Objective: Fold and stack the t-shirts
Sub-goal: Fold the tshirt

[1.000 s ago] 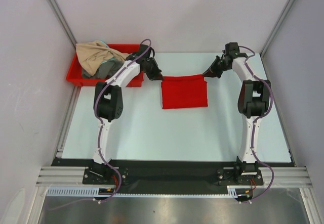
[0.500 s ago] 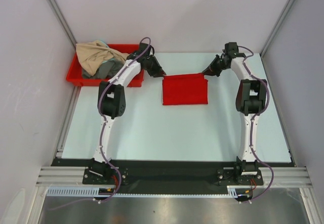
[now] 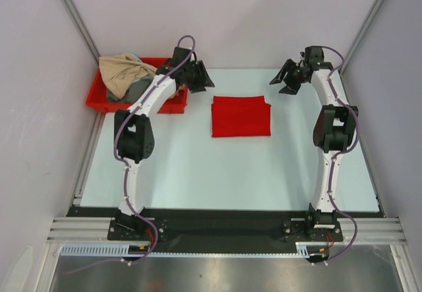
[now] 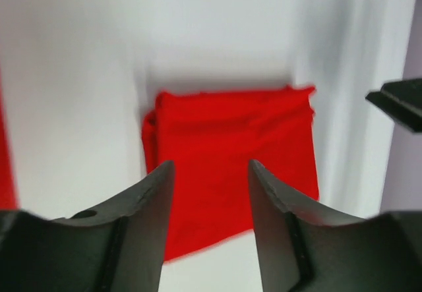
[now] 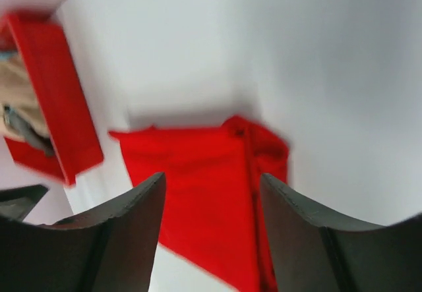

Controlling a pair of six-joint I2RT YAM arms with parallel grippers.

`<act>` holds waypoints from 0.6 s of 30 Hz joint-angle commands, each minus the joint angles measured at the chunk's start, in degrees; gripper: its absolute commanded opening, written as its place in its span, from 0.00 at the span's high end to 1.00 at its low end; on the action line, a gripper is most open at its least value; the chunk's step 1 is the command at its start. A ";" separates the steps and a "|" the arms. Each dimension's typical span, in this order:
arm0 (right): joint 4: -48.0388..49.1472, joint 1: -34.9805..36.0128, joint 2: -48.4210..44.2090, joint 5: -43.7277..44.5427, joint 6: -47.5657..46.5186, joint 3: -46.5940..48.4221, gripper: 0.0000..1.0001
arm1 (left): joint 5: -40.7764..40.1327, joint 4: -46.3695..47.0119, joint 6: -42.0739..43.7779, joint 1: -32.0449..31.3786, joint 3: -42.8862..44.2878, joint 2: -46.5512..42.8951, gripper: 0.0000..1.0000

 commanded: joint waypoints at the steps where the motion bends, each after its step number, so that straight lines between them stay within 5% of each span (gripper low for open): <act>1: 2.11 4.71 -10.43 -5.39 -4.15 -11.18 0.36 | 9.67 7.93 0.79 -4.36 -11.63 -6.83 0.51; 9: 5.92 8.68 -11.85 -17.37 -3.61 -22.49 0.97 | 14.45 12.09 -0.27 -8.24 -22.04 -6.14 0.78; 18: 6.08 7.45 -11.14 -21.77 -5.81 -32.14 1.00 | 13.48 9.88 2.11 -8.06 -25.72 -3.94 0.85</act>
